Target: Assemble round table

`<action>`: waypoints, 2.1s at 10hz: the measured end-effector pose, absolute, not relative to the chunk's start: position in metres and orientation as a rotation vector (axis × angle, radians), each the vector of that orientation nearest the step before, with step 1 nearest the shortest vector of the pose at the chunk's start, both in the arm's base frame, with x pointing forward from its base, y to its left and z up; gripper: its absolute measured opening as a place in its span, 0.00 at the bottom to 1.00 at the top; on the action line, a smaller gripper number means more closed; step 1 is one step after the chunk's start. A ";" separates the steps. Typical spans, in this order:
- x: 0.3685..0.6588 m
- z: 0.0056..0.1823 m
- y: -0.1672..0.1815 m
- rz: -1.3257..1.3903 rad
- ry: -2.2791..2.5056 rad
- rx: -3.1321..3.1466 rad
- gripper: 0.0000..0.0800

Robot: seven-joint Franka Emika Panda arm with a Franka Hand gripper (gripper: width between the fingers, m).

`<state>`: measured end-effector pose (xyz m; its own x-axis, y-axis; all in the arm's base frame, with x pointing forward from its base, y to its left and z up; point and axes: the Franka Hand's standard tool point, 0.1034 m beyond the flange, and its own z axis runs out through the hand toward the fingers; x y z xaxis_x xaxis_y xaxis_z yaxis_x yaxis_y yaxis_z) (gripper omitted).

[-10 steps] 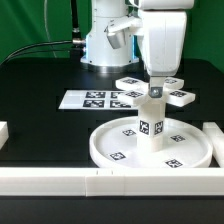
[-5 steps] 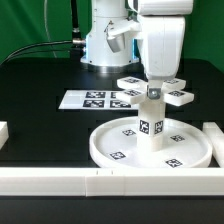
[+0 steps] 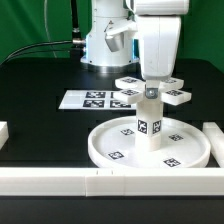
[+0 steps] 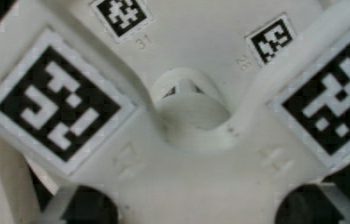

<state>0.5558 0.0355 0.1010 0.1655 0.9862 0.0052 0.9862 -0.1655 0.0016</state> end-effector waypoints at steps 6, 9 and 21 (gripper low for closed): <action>0.558 0.101 0.032 -0.044 -1.425 -2.796 0.55; 0.558 0.101 0.033 -0.043 -1.101 -2.930 0.55; 0.559 0.102 0.036 -0.021 0.540 -3.004 0.55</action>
Offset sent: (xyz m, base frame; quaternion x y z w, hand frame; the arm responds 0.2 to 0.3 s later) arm -0.0034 0.0056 -0.0032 0.0313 0.0079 0.2432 0.9694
